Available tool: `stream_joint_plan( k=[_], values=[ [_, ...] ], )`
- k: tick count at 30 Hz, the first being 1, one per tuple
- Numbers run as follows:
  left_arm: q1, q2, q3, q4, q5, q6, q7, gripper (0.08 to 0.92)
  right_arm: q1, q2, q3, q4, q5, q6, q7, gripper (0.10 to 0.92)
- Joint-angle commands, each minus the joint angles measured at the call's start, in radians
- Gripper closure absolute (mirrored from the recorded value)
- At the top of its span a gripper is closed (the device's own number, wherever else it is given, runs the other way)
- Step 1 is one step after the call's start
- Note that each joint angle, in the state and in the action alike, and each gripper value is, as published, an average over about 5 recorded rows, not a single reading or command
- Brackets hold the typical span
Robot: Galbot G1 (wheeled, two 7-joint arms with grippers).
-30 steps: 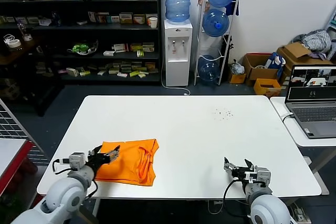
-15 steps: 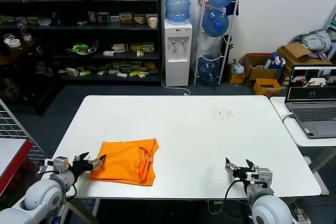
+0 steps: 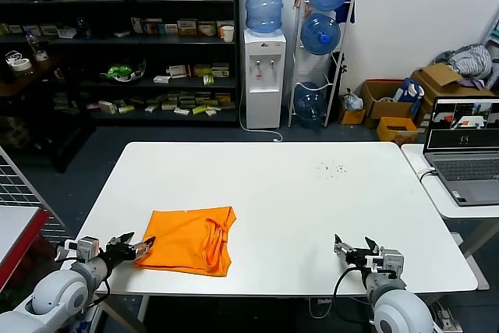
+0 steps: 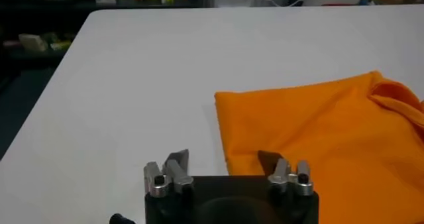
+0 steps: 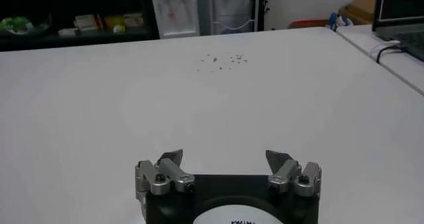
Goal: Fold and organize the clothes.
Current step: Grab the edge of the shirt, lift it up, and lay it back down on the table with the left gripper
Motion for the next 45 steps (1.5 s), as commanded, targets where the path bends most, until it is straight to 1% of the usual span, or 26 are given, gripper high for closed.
stream_joint_plan(
  k=[1,14,18,21,24,27,29,32,34,37,42,45],
  values=[
    [-0.008,-0.014,0.007,0.015,0.002,0.003,0.015,0.338,0.000,-0.001,0.001,0.001,0.000,0.000,0.002,0.203],
    [-0.004,-0.039,-0.004,-0.004,-0.053,0.005,0.000,0.719,0.002,0.001,-0.002,-0.004,0.000,0.000,0.004,0.203],
    [0.006,-0.057,-0.023,-0.042,-0.069,0.004,-0.020,0.831,0.001,0.003,-0.001,-0.005,-0.001,0.001,0.003,0.203],
    [0.021,-0.080,-0.050,-0.108,-0.064,0.005,-0.057,0.891,0.001,0.007,0.000,-0.009,-0.003,0.002,0.003,0.203],
    [0.042,-0.119,-0.078,-0.223,-0.060,0.017,-0.128,0.902,0.002,0.014,-0.003,-0.015,-0.006,0.004,0.002,0.203],
    [0.055,-0.169,-0.075,-0.328,-0.031,0.041,-0.213,0.902,0.006,0.022,-0.010,-0.020,-0.008,0.004,0.002,0.203],
    [0.056,-0.201,-0.059,-0.367,0.022,0.056,-0.254,0.902,0.009,0.024,-0.013,-0.019,-0.009,0.004,0.003,0.203],
    [0.053,-0.219,-0.044,-0.375,0.126,0.064,-0.274,0.902,0.007,0.020,-0.012,-0.012,-0.008,0.004,0.005,0.203],
    [0.056,-0.205,-0.048,-0.361,0.203,0.063,-0.273,0.902,0.002,0.015,-0.006,-0.009,-0.008,0.006,0.005,0.203],
    [0.072,-0.162,-0.067,-0.328,0.340,0.045,-0.265,0.902,-0.004,0.010,0.001,-0.009,-0.008,0.011,0.005,0.203],
    [0.118,-0.079,-0.121,-0.256,0.534,-0.046,-0.246,0.902,-0.004,0.019,-0.001,-0.012,-0.012,0.015,0.005,0.203],
    [0.144,-0.045,-0.171,-0.201,0.578,-0.087,-0.235,0.902,-0.001,0.028,-0.007,-0.014,-0.015,0.016,0.004,0.203]
  ],
)
